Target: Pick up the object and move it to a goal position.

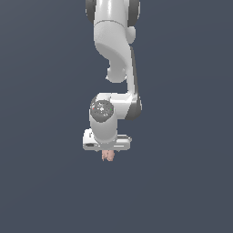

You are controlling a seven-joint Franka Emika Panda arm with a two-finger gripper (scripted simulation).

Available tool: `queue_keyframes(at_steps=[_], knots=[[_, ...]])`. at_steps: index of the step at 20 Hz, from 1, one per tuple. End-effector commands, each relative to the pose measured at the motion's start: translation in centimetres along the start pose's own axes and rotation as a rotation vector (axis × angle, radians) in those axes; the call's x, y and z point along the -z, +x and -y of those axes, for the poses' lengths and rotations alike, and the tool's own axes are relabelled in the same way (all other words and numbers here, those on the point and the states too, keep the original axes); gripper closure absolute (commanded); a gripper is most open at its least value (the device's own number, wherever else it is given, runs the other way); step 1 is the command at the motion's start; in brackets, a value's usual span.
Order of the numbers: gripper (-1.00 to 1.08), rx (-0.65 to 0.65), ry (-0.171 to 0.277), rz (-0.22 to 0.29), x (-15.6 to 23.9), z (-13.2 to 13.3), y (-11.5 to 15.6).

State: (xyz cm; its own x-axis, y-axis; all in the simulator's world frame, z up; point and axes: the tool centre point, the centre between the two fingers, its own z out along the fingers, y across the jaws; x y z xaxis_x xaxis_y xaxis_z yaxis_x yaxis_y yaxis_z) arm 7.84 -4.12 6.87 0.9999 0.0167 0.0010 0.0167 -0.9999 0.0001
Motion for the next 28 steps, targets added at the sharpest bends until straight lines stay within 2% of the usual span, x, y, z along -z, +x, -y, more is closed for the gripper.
queue_keyframes(at_steps=[1,5,10,11,28], knots=[[-0.92,0.0,0.0,0.001,-1.4,0.0,-0.1],[-0.92,0.0,0.0,0.001,-3.1,0.0,-0.1],[-0.92,0.0,0.0,0.001,-3.4,0.0,0.0],[1.08,0.0,0.0,0.001,-3.4,0.0,0.0],[1.08,0.0,0.0,0.001,-2.8,0.4,-0.5]])
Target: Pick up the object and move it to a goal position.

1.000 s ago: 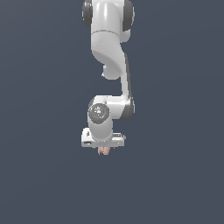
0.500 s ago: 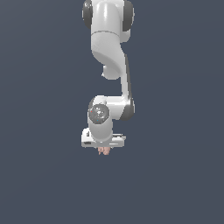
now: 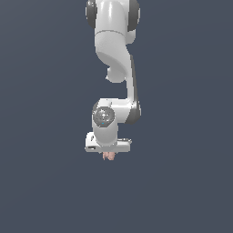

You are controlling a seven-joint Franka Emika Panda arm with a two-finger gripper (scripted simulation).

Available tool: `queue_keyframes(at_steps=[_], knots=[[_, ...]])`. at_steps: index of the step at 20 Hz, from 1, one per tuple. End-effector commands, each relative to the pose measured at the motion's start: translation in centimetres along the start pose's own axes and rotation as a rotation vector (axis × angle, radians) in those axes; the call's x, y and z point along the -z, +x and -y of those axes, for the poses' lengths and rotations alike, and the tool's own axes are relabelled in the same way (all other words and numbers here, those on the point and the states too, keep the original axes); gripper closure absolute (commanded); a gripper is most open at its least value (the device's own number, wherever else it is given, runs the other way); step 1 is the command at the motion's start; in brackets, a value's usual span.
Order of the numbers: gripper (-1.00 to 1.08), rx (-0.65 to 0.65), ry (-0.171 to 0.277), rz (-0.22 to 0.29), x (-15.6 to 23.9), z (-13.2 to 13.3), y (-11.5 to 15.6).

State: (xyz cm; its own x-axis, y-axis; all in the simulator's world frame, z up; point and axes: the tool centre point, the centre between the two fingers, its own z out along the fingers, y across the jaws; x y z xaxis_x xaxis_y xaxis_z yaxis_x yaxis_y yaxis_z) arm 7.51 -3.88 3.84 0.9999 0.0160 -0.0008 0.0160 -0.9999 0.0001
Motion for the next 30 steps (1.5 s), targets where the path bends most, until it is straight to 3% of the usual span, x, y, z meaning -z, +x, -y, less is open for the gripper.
queue_keyframes(at_steps=[1,12,30], knots=[[1.08,0.0,0.0,-0.001,0.4,0.3,-0.3],[1.08,0.0,0.0,-0.001,4.4,3.6,-3.8],[1.08,0.001,-0.002,-0.001,16.4,13.6,-14.2]])
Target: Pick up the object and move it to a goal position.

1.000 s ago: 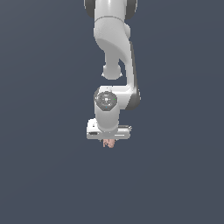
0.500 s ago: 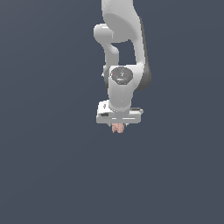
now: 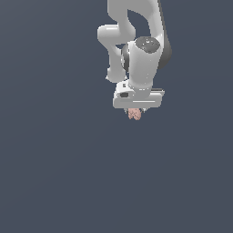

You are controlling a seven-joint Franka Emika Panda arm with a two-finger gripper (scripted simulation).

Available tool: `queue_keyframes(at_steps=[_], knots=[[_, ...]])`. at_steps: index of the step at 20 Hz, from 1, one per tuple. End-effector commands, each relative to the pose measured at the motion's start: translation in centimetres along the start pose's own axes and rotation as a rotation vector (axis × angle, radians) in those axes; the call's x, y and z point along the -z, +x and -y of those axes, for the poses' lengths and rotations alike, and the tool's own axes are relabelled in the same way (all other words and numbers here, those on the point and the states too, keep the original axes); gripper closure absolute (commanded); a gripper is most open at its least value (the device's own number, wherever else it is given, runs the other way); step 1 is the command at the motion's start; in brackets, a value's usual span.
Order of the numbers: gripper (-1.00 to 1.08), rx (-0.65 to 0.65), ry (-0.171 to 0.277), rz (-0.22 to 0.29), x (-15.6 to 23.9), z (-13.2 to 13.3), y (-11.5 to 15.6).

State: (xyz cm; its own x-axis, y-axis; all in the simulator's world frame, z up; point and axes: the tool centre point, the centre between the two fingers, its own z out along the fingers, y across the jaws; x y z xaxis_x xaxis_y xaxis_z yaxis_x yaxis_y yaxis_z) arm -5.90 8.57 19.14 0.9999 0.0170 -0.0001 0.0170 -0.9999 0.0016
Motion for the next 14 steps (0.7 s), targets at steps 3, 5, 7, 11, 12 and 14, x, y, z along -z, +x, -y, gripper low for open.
queue_keyframes(at_steps=[3,5,7,11,12,14], knots=[[1.08,0.0,-0.001,0.0,3.3,2.7,-2.8],[1.08,0.0,-0.001,0.0,4.7,3.8,-3.9],[1.08,0.0,-0.001,0.0,5.9,4.8,-4.9],[1.08,0.0,-0.001,0.0,8.1,6.6,-6.5],[1.08,0.0,-0.001,0.0,8.5,7.0,-6.8],[1.08,0.0,-0.001,0.0,9.3,7.6,-7.4]])
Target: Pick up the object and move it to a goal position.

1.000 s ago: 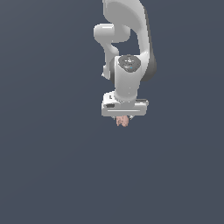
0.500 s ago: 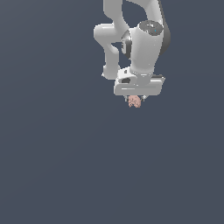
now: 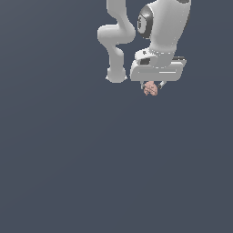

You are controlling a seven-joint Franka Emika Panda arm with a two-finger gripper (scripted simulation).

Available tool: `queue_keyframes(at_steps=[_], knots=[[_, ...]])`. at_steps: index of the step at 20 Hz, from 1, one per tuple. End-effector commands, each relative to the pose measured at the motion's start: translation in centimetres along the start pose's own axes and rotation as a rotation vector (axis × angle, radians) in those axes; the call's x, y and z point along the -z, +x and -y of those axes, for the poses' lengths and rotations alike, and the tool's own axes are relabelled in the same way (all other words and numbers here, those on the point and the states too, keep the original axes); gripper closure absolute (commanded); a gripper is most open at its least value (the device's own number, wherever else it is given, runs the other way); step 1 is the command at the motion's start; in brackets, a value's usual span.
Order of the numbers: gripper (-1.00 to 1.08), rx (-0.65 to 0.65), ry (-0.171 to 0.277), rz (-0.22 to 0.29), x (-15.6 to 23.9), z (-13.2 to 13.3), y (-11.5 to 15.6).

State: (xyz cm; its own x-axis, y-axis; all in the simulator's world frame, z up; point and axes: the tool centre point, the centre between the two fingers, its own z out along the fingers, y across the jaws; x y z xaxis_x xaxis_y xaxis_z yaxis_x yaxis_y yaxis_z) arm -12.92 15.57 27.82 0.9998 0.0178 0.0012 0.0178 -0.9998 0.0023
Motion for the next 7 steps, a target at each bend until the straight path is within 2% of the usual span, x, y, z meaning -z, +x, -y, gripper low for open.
queue_keyframes(at_steps=[1,7], knots=[[1.08,-0.001,0.0,0.001,0.96,0.77,-0.74],[1.08,-0.001,0.001,0.001,1.93,1.58,-1.39]])
